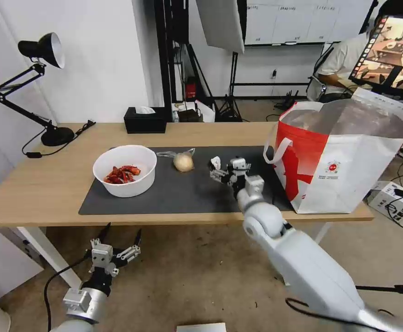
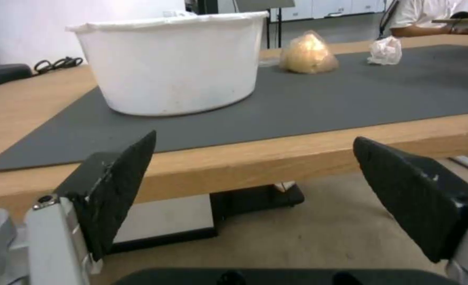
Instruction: Pick up the trash from the table and place it into the takeout bag.
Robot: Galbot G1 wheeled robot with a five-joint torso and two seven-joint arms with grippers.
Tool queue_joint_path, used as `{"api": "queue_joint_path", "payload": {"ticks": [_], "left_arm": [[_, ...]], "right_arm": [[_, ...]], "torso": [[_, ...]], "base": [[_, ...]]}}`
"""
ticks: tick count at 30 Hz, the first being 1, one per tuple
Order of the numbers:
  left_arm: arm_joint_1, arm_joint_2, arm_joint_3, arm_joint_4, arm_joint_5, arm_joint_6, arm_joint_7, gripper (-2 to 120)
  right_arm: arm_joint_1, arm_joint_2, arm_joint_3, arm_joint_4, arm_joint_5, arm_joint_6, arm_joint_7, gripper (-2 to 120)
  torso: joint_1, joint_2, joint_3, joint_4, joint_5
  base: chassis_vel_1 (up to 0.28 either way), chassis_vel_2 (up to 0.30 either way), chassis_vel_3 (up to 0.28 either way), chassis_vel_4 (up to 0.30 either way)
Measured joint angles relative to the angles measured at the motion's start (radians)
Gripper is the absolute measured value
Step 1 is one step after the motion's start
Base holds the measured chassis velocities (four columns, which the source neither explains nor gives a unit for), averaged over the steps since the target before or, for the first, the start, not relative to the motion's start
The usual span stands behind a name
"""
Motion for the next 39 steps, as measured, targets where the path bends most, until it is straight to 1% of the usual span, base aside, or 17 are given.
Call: {"api": "queue_joint_path", "payload": {"ticks": [2,3,4,7,8,10,11,14,19,28,30,31,33,34,37,38,39], "left_arm": [[-0.002,0.0,0.001,0.002,0.0,-0.001,0.0,100],[-0.005,0.0,0.002,0.004,-0.001,-0.001,0.0,100],[-0.005,0.0,0.002,0.004,-0.001,-0.001,0.0,100],[-0.009,0.003,0.008,0.009,-0.001,-0.002,0.0,100],[-0.009,0.003,0.008,0.009,-0.001,-0.002,0.0,100],[-0.01,0.005,0.012,0.011,-0.001,-0.002,0.0,100],[-0.01,0.005,0.012,0.011,-0.001,-0.002,0.0,100],[-0.009,0.003,0.013,0.013,-0.001,-0.008,0.0,100],[0.004,0.001,0.013,0.004,0.001,-0.011,0.0,100],[0.007,0.002,0.016,0.008,0.002,-0.015,0.001,100],[0.007,-0.001,0.022,0.008,0.005,-0.016,0.002,100],[0.007,-0.001,0.022,0.008,0.005,-0.016,0.002,100],[0.009,-0.004,0.026,0.01,0.007,-0.016,0.002,100],[0.009,-0.004,0.026,0.01,0.007,-0.016,0.002,100],[0.011,-0.003,0.026,0.012,0.007,-0.019,0.002,100],[0.011,-0.003,0.026,0.012,0.007,-0.019,0.002,100],[0.012,-0.002,0.026,0.013,0.007,-0.019,0.002,100]], "right_arm": [[0.037,0.023,-0.008,-0.054,0.006,-0.012,0.018,100],[0.072,0.052,-0.018,-0.115,0.012,-0.023,0.031,100],[0.072,0.052,-0.018,-0.115,0.012,-0.023,0.031,100],[0.122,0.107,-0.03,-0.22,0.016,-0.035,0.045,100],[0.122,0.107,-0.03,-0.22,0.016,-0.035,0.045,100],[0.144,0.144,-0.032,-0.287,0.013,-0.041,0.048,100],[0.144,0.144,-0.032,-0.287,0.013,-0.041,0.048,100],[0.158,0.179,-0.028,-0.352,0.006,-0.041,0.031,100],[0.162,0.201,-0.022,-0.394,-0.003,-0.034,-0.001,100],[0.171,0.227,-0.027,-0.419,-0.014,-0.031,-0.019,98],[0.172,0.227,-0.029,-0.42,-0.014,-0.031,-0.019,89],[0.172,0.227,-0.029,-0.42,-0.014,-0.031,-0.019,89],[0.171,0.223,-0.032,-0.42,-0.014,-0.031,-0.019,78],[0.171,0.223,-0.032,-0.42,-0.014,-0.031,-0.019,78],[0.163,0.214,-0.032,-0.416,-0.014,-0.032,-0.018,64],[0.163,0.214,-0.032,-0.416,-0.014,-0.032,-0.018,64],[0.16,0.212,-0.031,-0.413,-0.014,-0.033,-0.017,59]], "torso": [[0.0,0.0,0.0,0.0,-0.0002],[0.0,0.0,0.0,-0.0001,0.0],[0.0,0.0,0.0,-0.0001,0.0],[0.0,0.0,0.0,0.0001,-0.0001],[0.0,0.0,0.0,0.0001,-0.0001],[0.0,0.0,0.0,0.0,-0.0001],[0.0,0.0,0.0,0.0,-0.0001],[0.0,0.0,0.0,0.0,-0.0001],[0.0,0.0,0.0,-0.0001,0.0],[0.0,0.0,0.0,0.0,0.0],[0.0,0.0,0.0,0.0,0.0],[0.0,0.0,0.0,0.0,0.0],[0.0,0.0,0.0,0.0,0.0],[0.0,0.0,0.0,0.0,0.0],[0.0,0.0,0.0,-0.0001,0.0001],[0.0,0.0,0.0,-0.0001,0.0001],[0.0,0.0,0.0,-0.0001,0.0]], "base": [[0.0,0.0,0.0,0.0],[0.0,0.0,0.0,0.0],[0.0,0.0,0.0,0.0],[0.0,0.0,0.0,0.0],[0.0,0.0,0.0,0.0],[0.0,0.0,0.0,0.0],[0.0,0.0,0.0,0.0],[0.0,0.0,0.0,0.0],[0.0,0.0,0.0,0.0],[0.0,0.0,0.0,0.0],[0.0,0.0,0.0,0.0],[0.0,0.0,0.0,0.0],[0.0,0.0,0.0,0.0],[0.0,0.0,0.0,0.0],[0.0,0.0,0.0,0.0],[0.0,0.0,0.0,0.0],[0.0,0.0,0.0,0.0]]}}
